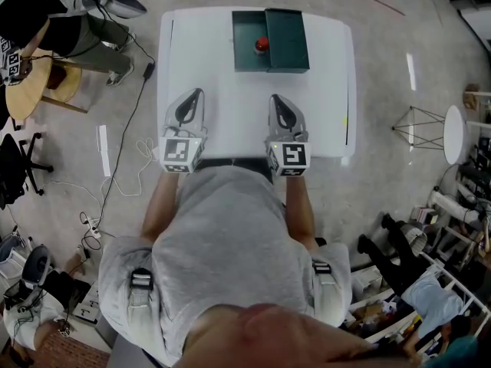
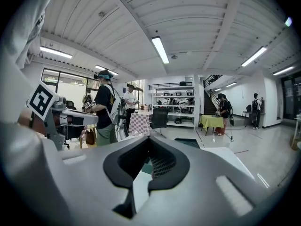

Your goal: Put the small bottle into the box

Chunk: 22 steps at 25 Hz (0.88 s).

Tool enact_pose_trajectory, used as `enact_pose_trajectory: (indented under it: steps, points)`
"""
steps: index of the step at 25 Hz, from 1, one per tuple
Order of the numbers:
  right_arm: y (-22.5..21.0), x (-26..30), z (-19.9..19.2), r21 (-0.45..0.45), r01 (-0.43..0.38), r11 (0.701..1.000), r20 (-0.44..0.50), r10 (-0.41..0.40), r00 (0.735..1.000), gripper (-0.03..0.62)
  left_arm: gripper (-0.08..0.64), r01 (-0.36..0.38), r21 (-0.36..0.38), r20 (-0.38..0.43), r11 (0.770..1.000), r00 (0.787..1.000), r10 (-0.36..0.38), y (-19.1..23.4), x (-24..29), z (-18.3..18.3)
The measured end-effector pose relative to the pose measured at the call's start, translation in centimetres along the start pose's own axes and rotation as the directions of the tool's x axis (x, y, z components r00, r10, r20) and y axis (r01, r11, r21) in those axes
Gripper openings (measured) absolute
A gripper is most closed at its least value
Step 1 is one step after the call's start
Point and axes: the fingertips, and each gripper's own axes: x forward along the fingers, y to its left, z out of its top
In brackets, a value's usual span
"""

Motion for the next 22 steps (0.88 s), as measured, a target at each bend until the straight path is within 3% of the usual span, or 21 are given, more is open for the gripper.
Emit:
enact_pose_trajectory:
  steps: [22]
  points:
    - [0.5, -0.5, -0.1, -0.005, -0.005, 1.000, -0.002, 0.005, 1.000, 0.003, 0.011, 0.015, 0.003, 0.005, 1.000, 1.000, -0.015, -0.8, -0.4, 0.2]
